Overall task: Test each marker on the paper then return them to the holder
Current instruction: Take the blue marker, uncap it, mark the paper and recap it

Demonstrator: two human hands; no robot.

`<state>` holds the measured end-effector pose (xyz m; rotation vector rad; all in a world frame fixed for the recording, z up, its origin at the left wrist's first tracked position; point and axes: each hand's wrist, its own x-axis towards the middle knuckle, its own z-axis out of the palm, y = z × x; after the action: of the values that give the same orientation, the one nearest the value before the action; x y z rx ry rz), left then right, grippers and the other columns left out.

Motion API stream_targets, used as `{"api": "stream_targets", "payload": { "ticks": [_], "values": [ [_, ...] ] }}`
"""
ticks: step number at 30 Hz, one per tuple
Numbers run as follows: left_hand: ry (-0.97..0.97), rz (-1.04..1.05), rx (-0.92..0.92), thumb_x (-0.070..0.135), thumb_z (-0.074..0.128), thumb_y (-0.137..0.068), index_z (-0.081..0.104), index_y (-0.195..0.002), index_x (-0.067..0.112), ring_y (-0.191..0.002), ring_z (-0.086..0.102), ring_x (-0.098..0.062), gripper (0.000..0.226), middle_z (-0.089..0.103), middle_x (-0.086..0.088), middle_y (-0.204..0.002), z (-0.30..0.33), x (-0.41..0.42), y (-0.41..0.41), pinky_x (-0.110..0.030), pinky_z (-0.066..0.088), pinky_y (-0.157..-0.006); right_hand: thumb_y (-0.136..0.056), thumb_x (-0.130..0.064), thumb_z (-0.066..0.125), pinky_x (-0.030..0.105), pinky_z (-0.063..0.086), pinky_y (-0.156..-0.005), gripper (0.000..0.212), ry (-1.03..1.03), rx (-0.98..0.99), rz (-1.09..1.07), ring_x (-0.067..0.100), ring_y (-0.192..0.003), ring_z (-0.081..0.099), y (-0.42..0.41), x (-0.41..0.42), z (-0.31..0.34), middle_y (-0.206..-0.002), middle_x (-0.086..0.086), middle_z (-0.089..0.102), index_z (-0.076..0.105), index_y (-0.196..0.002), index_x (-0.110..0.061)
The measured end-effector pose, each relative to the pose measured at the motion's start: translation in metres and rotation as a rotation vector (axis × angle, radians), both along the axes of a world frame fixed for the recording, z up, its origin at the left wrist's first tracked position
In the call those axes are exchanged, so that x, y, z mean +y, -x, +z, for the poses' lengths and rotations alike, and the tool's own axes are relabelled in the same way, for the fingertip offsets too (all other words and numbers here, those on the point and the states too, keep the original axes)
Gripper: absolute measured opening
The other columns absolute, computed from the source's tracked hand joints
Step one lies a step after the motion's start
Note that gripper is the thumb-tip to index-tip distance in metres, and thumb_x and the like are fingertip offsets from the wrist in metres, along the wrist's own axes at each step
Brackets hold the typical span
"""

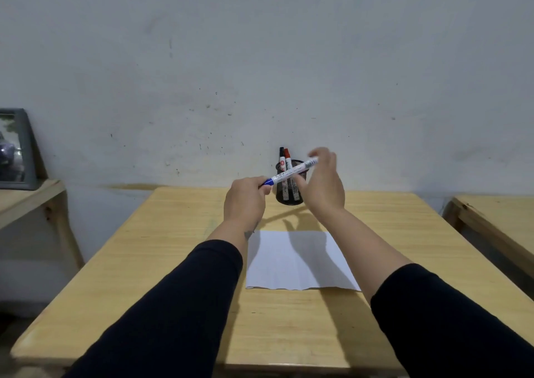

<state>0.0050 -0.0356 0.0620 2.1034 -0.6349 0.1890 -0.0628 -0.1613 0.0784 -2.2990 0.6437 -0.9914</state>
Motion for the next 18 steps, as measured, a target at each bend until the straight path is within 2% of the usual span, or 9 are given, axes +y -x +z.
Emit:
{"api": "stream_targets", "payload": {
  "ticks": [2,3,5,6,8,10,14,16,18],
  "values": [
    [-0.028,-0.029,-0.021,0.017,0.053,-0.093,0.071,-0.101,0.024,-0.056,0.045,-0.013,0.021,0.052,0.008,-0.064,0.003,-0.001,0.000,-0.027,0.035,-0.050,-0.088,-0.016,0.062,0.038,0.049,-0.065,0.035,0.347,0.097,0.103,0.024,-0.098,0.052,-0.001,-0.002,-0.008,-0.121,0.000,0.048,0.058,-0.122,-0.022],
    [-0.033,-0.046,-0.034,0.017,0.053,-0.093,0.071,-0.101,0.024,-0.058,0.047,-0.016,0.021,0.054,0.007,-0.064,0.004,-0.002,0.000,-0.028,0.036,-0.052,-0.089,-0.014,0.060,0.040,0.052,-0.065,0.030,0.423,0.121,0.120,0.025,-0.100,0.053,-0.003,-0.003,-0.011,-0.118,0.001,0.053,0.064,-0.117,-0.022],
    [-0.006,-0.070,-0.038,0.018,0.055,-0.092,0.069,-0.106,0.023,-0.073,0.057,-0.021,0.020,0.065,0.001,-0.076,0.002,-0.002,0.000,-0.031,0.044,-0.063,-0.093,-0.015,0.056,0.040,0.052,-0.064,0.024,0.445,0.130,0.120,0.026,-0.098,0.056,-0.007,-0.006,-0.013,-0.109,0.002,0.059,0.069,-0.112,-0.019],
    [0.008,-0.076,-0.034,0.021,0.056,-0.092,0.066,-0.114,0.022,-0.088,0.062,-0.022,0.024,0.070,-0.002,-0.092,-0.001,-0.002,-0.001,-0.033,0.048,-0.074,-0.095,-0.017,0.054,0.039,0.051,-0.064,0.023,0.436,0.133,0.113,0.026,-0.098,0.057,-0.010,-0.008,-0.014,-0.107,0.003,0.060,0.069,-0.112,-0.018],
    [-0.041,-0.082,-0.016,0.030,0.057,-0.093,0.051,-0.133,0.019,-0.117,0.057,-0.019,0.043,0.064,-0.001,-0.125,-0.015,0.004,-0.006,-0.033,0.045,-0.096,-0.096,-0.020,0.053,0.038,0.051,-0.067,0.024,0.379,0.114,0.104,0.028,-0.096,0.059,-0.016,-0.014,-0.013,-0.107,0.006,0.060,0.068,-0.115,-0.018],
    [-0.159,-0.076,0.029,0.041,0.053,-0.093,0.040,-0.141,0.019,-0.130,0.046,-0.018,0.055,0.051,0.001,-0.141,-0.034,0.014,-0.010,-0.035,0.039,-0.104,-0.096,-0.021,0.054,0.038,0.051,-0.072,0.025,0.253,0.053,0.081,0.030,-0.095,0.061,-0.024,-0.023,-0.008,-0.109,0.009,0.060,0.067,-0.116,-0.017],
    [-0.423,-0.103,0.050,0.053,0.044,-0.092,0.030,-0.147,0.018,-0.145,0.022,-0.015,0.067,0.033,-0.001,-0.154,-0.073,0.040,-0.015,-0.036,0.019,-0.118,-0.096,-0.014,0.053,0.027,0.039,-0.071,0.023,0.021,-0.114,0.069,0.023,-0.087,0.059,-0.044,-0.041,0.015,-0.109,0.010,0.066,0.063,-0.117,-0.013],
    [-0.514,-0.141,0.041,0.057,0.040,-0.092,0.023,-0.149,0.016,-0.147,0.012,-0.013,0.073,0.023,-0.001,-0.158,-0.086,0.045,-0.017,-0.036,0.007,-0.121,-0.096,-0.011,0.053,0.025,0.041,-0.066,0.022,-0.125,-0.198,0.082,0.022,-0.080,0.062,-0.056,-0.048,0.025,-0.103,0.010,0.067,0.060,-0.117,-0.011],
    [-0.568,-0.141,0.016,0.062,0.038,-0.090,0.019,-0.150,0.017,-0.147,0.009,-0.010,0.078,0.017,0.002,-0.160,-0.094,0.046,-0.021,-0.036,0.003,-0.122,-0.097,-0.011,0.053,0.026,0.046,-0.065,0.020,-0.201,-0.228,0.068,0.022,-0.077,0.064,-0.069,-0.055,0.030,-0.097,0.008,0.067,0.058,-0.116,-0.010]
  ]
}}
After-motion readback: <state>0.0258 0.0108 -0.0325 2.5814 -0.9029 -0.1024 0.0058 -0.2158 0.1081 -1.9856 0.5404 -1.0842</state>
